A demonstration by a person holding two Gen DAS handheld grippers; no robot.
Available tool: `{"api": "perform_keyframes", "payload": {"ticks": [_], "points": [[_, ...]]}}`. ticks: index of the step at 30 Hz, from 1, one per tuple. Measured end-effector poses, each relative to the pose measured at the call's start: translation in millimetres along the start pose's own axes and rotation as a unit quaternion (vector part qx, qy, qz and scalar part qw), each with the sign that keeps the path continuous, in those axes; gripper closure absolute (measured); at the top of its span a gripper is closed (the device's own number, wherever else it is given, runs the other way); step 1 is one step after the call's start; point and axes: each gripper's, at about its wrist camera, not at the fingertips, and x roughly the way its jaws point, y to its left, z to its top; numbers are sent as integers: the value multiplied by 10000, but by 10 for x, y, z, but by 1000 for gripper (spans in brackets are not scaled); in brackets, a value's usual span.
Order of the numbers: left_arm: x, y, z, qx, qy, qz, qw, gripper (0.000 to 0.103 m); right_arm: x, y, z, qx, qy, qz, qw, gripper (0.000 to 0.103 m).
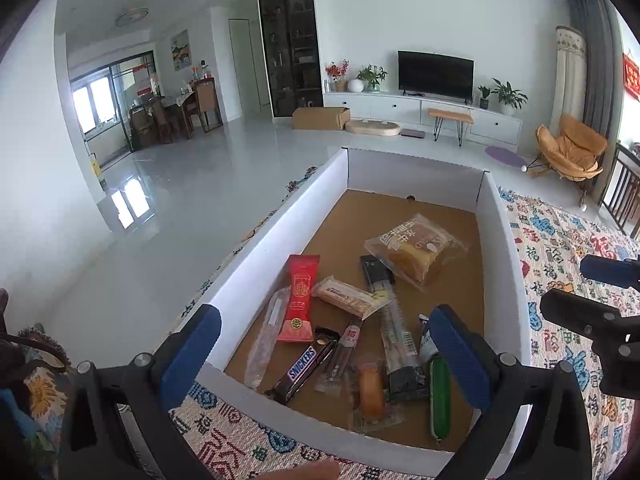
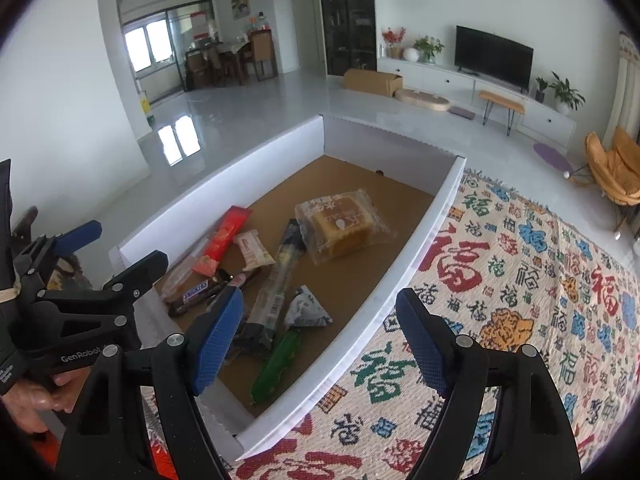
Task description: Organize snacks
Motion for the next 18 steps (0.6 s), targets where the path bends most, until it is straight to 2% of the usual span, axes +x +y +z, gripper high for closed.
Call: {"api": "perform_keyframes", "payload": {"ticks": [4,8,12,14,18], "points": [[-4,-6,-1,54,9,16,10000,0,42,43,17,12,95,30,9999,21],[-4,53,29,-148,219,-228,9994,0,54,93,36,19,177,16,9998,21],[36,128,76,-350,597,-499,9964,0,66,116,66,177,369,22,9992,21],[42,157,101,-374,735,-503,9953,0,83,118,90,250,514,16,9984,21],[-3,171,133,-286,685,-404,9964,0,89,161,134,248,612,-37,9978,21]]}}
